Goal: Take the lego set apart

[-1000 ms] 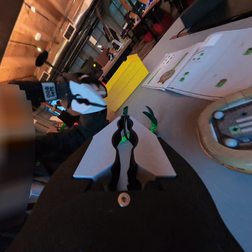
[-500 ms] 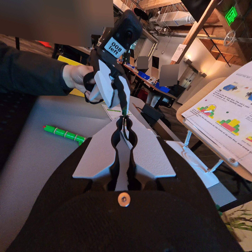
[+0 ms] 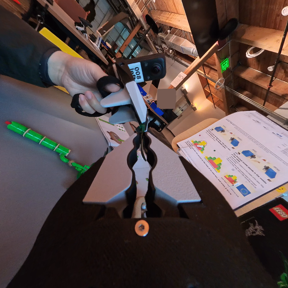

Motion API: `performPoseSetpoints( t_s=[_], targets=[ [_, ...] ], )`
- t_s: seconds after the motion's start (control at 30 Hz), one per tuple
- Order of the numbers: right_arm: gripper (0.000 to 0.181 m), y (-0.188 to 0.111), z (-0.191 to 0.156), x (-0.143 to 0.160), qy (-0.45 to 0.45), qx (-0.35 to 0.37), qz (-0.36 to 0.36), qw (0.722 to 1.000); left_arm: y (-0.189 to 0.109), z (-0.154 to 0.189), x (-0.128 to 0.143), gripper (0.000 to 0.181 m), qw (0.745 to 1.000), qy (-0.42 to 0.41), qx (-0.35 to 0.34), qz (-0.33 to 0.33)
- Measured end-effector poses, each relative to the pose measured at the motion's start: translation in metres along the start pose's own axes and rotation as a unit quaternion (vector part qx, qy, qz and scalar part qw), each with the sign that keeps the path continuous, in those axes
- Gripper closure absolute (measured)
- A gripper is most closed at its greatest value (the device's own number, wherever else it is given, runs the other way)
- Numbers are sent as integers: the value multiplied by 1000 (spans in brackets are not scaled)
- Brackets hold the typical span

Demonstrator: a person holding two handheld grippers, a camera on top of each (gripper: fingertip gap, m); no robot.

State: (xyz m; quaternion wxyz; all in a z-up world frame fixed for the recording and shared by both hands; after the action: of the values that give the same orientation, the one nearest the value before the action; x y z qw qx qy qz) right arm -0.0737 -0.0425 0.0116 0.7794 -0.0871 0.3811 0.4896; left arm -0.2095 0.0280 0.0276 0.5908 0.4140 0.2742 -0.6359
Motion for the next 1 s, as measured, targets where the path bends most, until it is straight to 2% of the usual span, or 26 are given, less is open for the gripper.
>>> performPoseSetpoints(
  t_s=[0.2,0.3,0.43,0.6,0.73,0.87,1.0],
  targets=[
    [178,5,-4,3,-36,11,-32,999,0,-4,1,165,1000,-18,-9,0],
    [178,7,-6,6,-28,11,-48,998,-1,-9,2,172,1000,-4,-29,-5],
    [178,11,-7,13,2,12,-90,996,-2,-11,3,172,996,55,-71,-28],
    [178,17,-9,22,36,19,-135,990,-1,-12,4,170,977,147,-145,-58],
    [178,16,-5,22,49,39,-134,989,-3,-15,2,157,979,130,-154,-44],
    [178,14,-1,21,52,52,-126,989,-2,-18,6,161,988,85,-127,-35],
    [178,16,-3,21,42,53,-128,990,-1,-19,6,165,989,87,-120,-16]
  ],
)
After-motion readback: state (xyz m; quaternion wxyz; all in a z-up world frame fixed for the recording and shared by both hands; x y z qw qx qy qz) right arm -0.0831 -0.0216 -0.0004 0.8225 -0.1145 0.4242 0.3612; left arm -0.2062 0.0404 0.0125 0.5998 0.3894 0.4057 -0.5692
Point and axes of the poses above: each gripper's, where its closed fingertips meet, y out along the fingers, x out of its underside, z = x × y across the jaws, the point moved 8 cm from there along -y, back along the fingers, and after that the axes turned 12 degrees about z, right-handed, at the moved point
